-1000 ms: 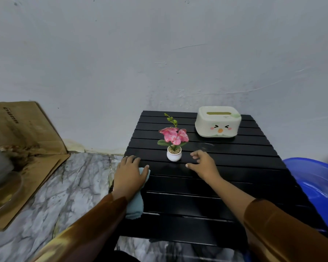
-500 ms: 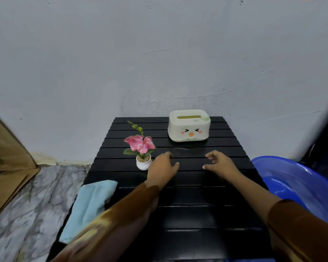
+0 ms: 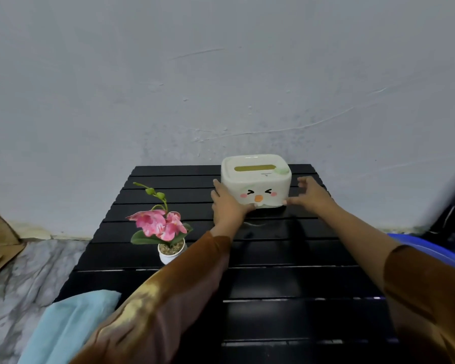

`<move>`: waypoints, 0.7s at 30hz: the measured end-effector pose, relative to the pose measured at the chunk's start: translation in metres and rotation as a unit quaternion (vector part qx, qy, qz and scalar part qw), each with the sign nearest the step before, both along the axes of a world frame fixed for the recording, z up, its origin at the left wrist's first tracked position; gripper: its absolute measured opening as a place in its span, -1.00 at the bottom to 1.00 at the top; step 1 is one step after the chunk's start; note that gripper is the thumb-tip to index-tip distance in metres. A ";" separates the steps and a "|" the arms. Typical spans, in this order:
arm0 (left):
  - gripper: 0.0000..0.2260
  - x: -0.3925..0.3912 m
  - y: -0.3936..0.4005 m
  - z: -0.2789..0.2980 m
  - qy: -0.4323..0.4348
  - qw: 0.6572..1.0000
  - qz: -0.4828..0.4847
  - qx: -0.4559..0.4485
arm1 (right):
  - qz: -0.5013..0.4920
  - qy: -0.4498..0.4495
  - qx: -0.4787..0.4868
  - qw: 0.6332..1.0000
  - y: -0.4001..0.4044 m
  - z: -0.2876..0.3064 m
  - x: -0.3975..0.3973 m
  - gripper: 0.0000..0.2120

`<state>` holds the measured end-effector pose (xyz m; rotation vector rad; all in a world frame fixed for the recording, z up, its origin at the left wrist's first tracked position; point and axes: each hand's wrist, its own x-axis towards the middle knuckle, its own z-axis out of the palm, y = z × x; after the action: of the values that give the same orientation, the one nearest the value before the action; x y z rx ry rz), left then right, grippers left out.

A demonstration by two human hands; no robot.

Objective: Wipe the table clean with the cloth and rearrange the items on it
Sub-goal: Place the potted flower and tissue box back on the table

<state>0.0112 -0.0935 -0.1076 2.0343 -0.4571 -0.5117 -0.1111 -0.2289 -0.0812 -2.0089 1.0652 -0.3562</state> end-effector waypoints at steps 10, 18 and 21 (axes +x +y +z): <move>-0.29 0.013 -0.011 -0.011 -0.007 0.997 0.018 -0.077 | 0.033 -0.089 0.089 0.991 -0.013 -0.009 0.024 -0.22; -0.42 -0.004 0.005 -0.005 -0.037 0.998 0.022 -0.055 | 0.025 -0.128 0.109 0.986 0.002 -0.006 0.011 -0.32; -0.38 -0.015 0.018 0.003 -0.055 0.997 0.019 -0.057 | 0.022 -0.137 0.110 0.984 0.012 0.002 -0.002 -0.31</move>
<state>-0.0038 -0.0757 -0.1047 1.9634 -0.5019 -0.3445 -0.1128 -0.2167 -0.0792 -1.7261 0.8485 -0.4566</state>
